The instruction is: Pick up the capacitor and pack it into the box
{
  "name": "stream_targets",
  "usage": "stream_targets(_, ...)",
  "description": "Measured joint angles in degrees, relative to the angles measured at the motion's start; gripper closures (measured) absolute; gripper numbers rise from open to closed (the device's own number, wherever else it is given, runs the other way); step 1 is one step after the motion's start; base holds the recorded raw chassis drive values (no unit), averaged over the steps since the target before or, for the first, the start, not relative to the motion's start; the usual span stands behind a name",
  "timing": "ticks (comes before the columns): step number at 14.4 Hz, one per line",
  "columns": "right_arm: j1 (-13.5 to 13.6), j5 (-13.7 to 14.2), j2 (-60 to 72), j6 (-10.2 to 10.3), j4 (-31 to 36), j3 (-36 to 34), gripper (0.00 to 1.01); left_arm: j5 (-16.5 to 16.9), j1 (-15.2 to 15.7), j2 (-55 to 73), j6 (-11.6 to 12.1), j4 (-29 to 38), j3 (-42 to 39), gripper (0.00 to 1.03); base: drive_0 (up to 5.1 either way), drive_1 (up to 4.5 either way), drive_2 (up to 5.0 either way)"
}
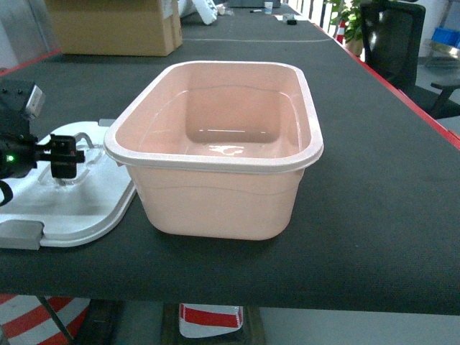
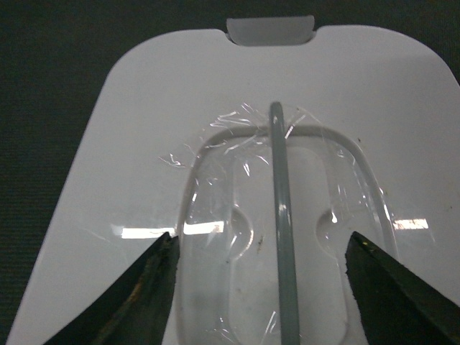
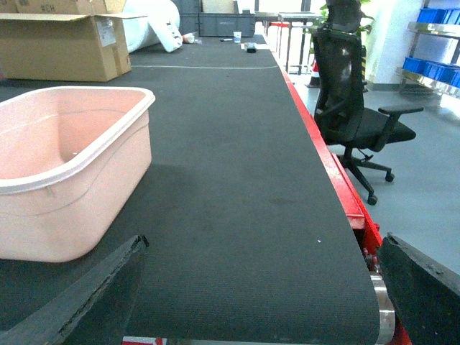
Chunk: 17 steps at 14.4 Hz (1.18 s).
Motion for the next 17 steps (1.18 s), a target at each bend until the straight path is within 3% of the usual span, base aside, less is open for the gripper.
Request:
stream_targets(4,0.0,0.0,0.0,0.0,0.0,0.0,0.03,0.2,-0.1,0.7,0.5,-0.2,0.7,0.85,0.0,0.0,0.0)
stream_targets(6,0.0,0.0,0.0,0.0,0.0,0.0,0.03,0.4,-0.1,0.7,0.2,-0.1,0.9,1.01,0.0,0.0,0.0)
stream_targets(10,0.0,0.0,0.0,0.0,0.0,0.0,0.03,0.7,0.3,0.7,-1.4,0.4,0.9,1.01,0.0,0.0,0.0)
stream_targets(13,0.0,0.0,0.0,0.0,0.0,0.0,0.03,0.0,1.3,-5.5,-3.0,-3.4,3.5,1.01,0.0,0.0,0.0)
stream_targets(15,0.0,0.0,0.0,0.0,0.0,0.0,0.03,-2.9,0.8,-12.9,-4.0,-7.2,8.5,1.01,0.0,0.0,0.0)
stream_targets(17,0.0,0.0,0.0,0.0,0.0,0.0,0.03,-7.6,-3.5,-18.7,-5.7,-12.2,11.4,1.01,0.0,0.0,0.0)
